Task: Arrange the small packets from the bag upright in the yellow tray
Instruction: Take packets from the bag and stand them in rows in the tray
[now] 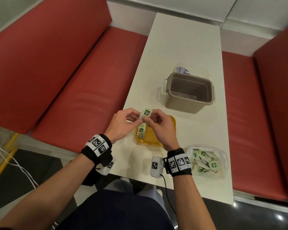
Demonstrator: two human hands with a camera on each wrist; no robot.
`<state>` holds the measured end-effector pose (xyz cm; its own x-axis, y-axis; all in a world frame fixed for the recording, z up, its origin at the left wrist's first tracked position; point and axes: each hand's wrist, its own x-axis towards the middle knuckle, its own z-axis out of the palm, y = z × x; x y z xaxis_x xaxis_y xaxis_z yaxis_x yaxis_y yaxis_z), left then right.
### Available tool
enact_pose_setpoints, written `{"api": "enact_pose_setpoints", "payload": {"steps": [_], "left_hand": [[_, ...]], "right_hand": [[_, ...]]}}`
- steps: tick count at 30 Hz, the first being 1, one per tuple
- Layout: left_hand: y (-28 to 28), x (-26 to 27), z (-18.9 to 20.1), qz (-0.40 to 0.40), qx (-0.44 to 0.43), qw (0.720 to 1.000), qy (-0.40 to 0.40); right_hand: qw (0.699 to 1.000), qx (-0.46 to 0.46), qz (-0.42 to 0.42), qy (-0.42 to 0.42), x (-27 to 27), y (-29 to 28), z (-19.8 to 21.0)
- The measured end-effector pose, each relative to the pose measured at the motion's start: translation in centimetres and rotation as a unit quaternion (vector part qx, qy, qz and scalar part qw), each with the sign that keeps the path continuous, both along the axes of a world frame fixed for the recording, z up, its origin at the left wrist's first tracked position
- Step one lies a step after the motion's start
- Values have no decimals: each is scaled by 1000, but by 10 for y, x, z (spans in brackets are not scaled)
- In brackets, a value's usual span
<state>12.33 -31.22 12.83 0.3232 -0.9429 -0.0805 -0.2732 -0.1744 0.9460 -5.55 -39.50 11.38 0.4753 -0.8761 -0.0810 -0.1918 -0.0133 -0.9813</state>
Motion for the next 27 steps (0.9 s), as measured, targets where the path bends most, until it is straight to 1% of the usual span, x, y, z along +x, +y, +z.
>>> {"api": "enact_pose_setpoints", "payload": {"steps": [3, 6, 8, 11, 14, 17, 20, 27], "left_hand": [[1, -2, -1, 4, 4, 1000, 5], [2, -2, -13, 18, 38, 999, 0], [3, -2, -25, 50, 72, 996, -17], [4, -3, -47, 86, 131, 987, -32], [5, -7, -63, 82, 187, 977, -56], [5, -13, -74, 62, 206, 975, -57], [5, -17, -82, 60, 208, 975, -46], [6, -15, -87, 54, 207, 975, -62]], "right_hand": [[1000, 21, 11, -6, 0, 2, -7], [999, 32, -22, 21, -2, -1, -22], [994, 17, -48, 94, -4, -5, -34], [976, 24, -30, 212, -2, -9, -52], [956, 23, 12, 293, 9, -9, -68], [937, 10, 48, 346, 24, -6, -79], [930, 9, 59, 362, 32, -2, -90], [927, -11, 16, 374, 30, 1, -98]]}}
